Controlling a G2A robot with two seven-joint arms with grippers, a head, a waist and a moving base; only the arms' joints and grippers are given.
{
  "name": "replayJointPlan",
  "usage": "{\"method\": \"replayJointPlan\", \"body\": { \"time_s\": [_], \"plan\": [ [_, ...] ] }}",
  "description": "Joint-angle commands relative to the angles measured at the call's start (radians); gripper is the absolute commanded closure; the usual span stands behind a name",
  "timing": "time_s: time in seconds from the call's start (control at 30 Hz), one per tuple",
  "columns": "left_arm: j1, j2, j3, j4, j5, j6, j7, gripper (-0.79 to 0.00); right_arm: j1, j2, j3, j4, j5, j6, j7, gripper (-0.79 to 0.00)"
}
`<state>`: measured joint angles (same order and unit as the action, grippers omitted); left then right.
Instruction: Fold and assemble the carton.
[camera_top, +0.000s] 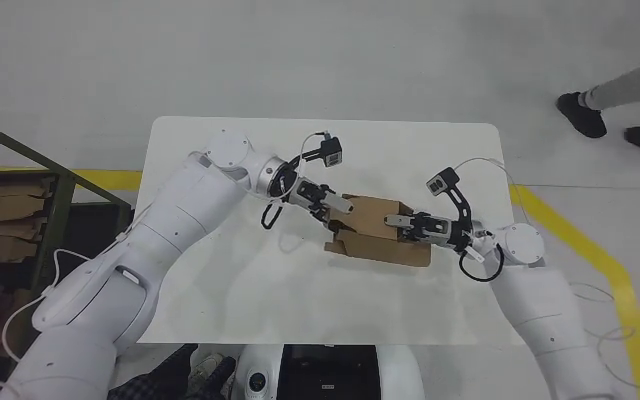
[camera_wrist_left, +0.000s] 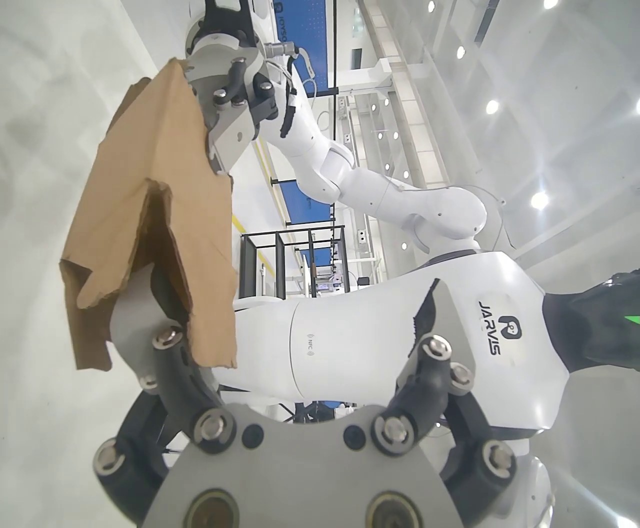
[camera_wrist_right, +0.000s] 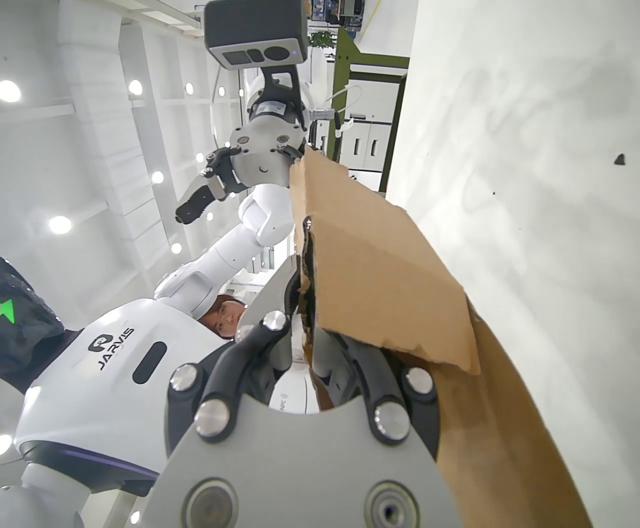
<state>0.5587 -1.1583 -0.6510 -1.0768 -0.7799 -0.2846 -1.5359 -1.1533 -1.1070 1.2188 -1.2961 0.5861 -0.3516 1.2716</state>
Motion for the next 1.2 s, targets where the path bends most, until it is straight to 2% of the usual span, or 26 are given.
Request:
{"method": "replayJointPlan", "body": {
  "time_s": [0.0, 0.5, 1.17],
  "plan": [
    [0.002, 0.002, -0.007, -0.001, 0.000, 0.000, 0.000, -0.785, -0.002, 0.000, -0.003, -0.001, -0.015, -0.001, -0.013, 0.000],
    [0.008, -0.007, -0.051, 0.027, -0.010, -0.007, 0.007, -0.785, -0.026, 0.003, -0.011, -0.035, -0.071, -0.007, -0.082, 0.000],
    [-0.014, -0.048, -0.043, 0.074, 0.011, -0.003, 0.003, -0.785, -0.055, 0.002, -0.041, -0.128, -0.154, 0.065, -0.218, 0.000]
  ]
}}
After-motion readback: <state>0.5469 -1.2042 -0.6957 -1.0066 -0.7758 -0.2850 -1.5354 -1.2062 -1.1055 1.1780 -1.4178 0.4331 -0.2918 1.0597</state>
